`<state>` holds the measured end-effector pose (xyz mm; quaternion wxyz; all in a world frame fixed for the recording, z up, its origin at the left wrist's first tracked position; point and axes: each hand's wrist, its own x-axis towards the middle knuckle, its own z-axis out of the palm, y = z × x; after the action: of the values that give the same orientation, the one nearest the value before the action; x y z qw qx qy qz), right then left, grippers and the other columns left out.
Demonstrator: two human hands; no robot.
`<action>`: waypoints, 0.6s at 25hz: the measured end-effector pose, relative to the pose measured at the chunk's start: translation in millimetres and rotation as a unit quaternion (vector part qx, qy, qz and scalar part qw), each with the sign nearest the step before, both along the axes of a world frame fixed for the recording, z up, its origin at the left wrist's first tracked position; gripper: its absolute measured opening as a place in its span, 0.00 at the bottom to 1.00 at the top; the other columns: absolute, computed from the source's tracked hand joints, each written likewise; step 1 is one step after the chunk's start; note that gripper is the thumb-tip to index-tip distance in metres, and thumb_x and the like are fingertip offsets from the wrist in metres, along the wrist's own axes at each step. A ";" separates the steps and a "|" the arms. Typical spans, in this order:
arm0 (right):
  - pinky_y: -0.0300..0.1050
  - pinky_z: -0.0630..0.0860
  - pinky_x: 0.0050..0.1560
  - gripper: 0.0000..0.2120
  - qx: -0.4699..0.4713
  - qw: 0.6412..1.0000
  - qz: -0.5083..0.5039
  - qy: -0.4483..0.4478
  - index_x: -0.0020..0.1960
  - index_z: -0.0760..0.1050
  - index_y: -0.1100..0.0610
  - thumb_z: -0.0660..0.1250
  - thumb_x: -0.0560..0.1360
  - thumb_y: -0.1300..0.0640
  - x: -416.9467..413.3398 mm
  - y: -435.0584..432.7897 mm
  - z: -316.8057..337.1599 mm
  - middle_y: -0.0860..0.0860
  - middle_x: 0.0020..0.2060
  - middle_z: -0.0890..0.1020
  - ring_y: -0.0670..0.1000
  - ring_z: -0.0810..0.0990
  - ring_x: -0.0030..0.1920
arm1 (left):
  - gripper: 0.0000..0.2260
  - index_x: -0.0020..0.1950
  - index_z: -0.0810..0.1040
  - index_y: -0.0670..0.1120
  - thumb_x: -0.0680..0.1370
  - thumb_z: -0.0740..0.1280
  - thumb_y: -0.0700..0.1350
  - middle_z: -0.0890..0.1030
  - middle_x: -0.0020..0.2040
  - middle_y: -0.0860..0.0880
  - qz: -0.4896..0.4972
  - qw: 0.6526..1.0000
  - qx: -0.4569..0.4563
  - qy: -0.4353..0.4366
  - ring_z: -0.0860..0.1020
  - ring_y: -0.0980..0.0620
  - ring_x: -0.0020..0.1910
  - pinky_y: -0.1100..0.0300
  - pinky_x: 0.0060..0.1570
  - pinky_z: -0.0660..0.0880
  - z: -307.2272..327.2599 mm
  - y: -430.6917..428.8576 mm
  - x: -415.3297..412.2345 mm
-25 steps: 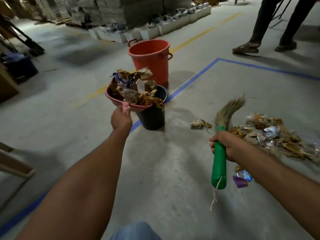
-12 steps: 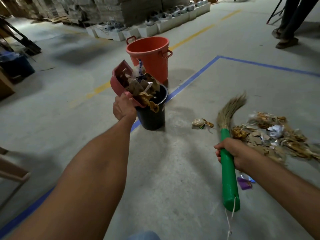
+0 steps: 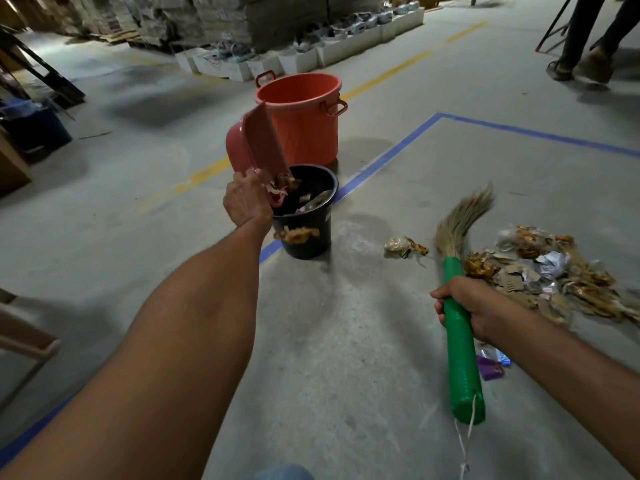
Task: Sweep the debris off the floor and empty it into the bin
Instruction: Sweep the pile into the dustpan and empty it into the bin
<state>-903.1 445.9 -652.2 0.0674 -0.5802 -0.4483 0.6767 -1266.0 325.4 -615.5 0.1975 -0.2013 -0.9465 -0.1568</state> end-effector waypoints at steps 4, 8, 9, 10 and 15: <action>0.39 0.73 0.19 0.16 0.001 1.000 -0.004 -0.013 0.65 0.70 0.66 0.64 0.77 0.69 4.4 -2.5 -4.6 0.56 0.37 0.76 0.50 0.74 0.32 | 0.13 0.65 0.74 0.41 0.80 0.65 0.36 0.78 0.56 0.38 -0.048 0.995 -0.074 0.042 0.78 0.36 0.53 0.46 0.45 0.73 7.0 -1.5 7.1; 0.38 0.73 0.19 0.17 0.006 1.000 -0.007 -0.014 0.66 0.70 0.66 0.64 0.77 0.69 8.1 -1.6 -4.7 0.57 0.38 0.76 0.50 0.74 0.32 | 0.16 0.64 0.74 0.39 0.78 0.71 0.39 0.79 0.53 0.39 -0.104 0.972 -0.179 0.108 0.78 0.37 0.49 0.48 0.41 0.73 16.6 -7.5 11.1; 0.38 0.73 0.19 0.18 0.009 1.000 -0.013 -0.016 0.66 0.70 0.65 0.64 0.77 0.70 8.4 -0.1 -4.4 0.57 0.38 0.76 0.50 0.74 0.32 | 0.17 0.65 0.74 0.39 0.78 0.71 0.39 0.79 0.53 0.39 -0.114 0.964 -0.202 0.126 0.79 0.37 0.49 0.49 0.41 0.74 18.4 -7.8 11.1; 0.39 0.74 0.20 0.18 0.010 1.000 -0.015 -0.018 0.66 0.69 0.65 0.64 0.77 0.70 8.9 1.2 -4.4 0.57 0.39 0.76 0.51 0.75 0.32 | 0.18 0.66 0.73 0.40 0.78 0.71 0.38 0.79 0.54 0.39 -0.124 0.957 -0.221 0.144 0.79 0.38 0.49 0.49 0.40 0.73 20.7 -7.8 11.7; 0.39 0.73 0.20 0.18 0.016 1.000 -0.008 -0.020 0.65 0.69 0.64 0.65 0.76 0.70 9.5 1.6 -2.2 0.57 0.41 0.76 0.50 0.74 0.32 | 0.15 0.65 0.75 0.40 0.79 0.69 0.36 0.79 0.54 0.39 -0.133 0.950 -0.231 0.161 0.79 0.38 0.50 0.49 0.42 0.73 34.4 -6.1 13.3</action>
<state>-893.6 447.5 -654.4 0.0731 -0.5962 -0.4558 0.6568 -1252.7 319.3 -581.1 0.2729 -0.3886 -0.8768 0.0761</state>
